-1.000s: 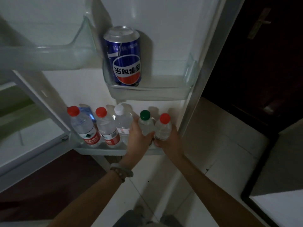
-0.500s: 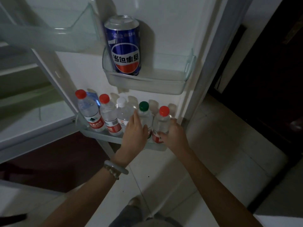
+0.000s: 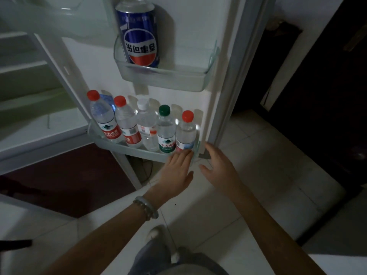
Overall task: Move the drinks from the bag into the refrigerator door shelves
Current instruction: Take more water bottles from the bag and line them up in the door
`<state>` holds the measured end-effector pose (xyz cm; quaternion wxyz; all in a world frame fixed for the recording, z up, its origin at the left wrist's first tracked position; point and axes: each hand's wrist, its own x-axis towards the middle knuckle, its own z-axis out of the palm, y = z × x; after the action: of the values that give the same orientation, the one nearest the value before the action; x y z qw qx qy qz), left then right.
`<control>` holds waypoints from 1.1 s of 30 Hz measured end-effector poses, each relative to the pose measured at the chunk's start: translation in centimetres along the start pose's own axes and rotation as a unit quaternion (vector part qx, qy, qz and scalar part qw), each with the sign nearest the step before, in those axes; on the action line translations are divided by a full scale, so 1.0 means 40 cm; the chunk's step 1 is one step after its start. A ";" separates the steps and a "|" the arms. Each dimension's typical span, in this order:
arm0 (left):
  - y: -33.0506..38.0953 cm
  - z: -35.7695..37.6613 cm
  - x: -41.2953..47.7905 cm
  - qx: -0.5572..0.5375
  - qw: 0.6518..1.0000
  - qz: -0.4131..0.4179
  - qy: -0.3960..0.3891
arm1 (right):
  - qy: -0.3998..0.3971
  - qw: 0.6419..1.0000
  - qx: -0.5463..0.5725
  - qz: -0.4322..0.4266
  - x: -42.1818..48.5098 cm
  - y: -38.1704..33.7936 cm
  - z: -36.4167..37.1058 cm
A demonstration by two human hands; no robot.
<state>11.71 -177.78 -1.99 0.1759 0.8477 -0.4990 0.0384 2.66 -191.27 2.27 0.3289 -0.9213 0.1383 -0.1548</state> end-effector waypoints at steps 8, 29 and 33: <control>0.050 0.076 0.033 0.054 0.992 -0.082 -0.085 | -0.015 0.999 -0.012 0.042 -0.072 0.015 -0.036; -0.018 -0.009 -0.273 0.109 0.988 -0.017 -0.111 | 0.040 0.996 -0.078 -0.031 -0.305 -0.204 0.003; -0.039 -0.032 -0.416 0.087 0.989 -0.056 -0.109 | 0.037 0.993 -0.106 -0.024 -0.372 -0.276 0.021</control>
<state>4.89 -162.80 -5.20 0.0476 0.8857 -0.4614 -0.0209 -8.92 -177.28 5.91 0.2200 -0.9477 0.1439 -0.1809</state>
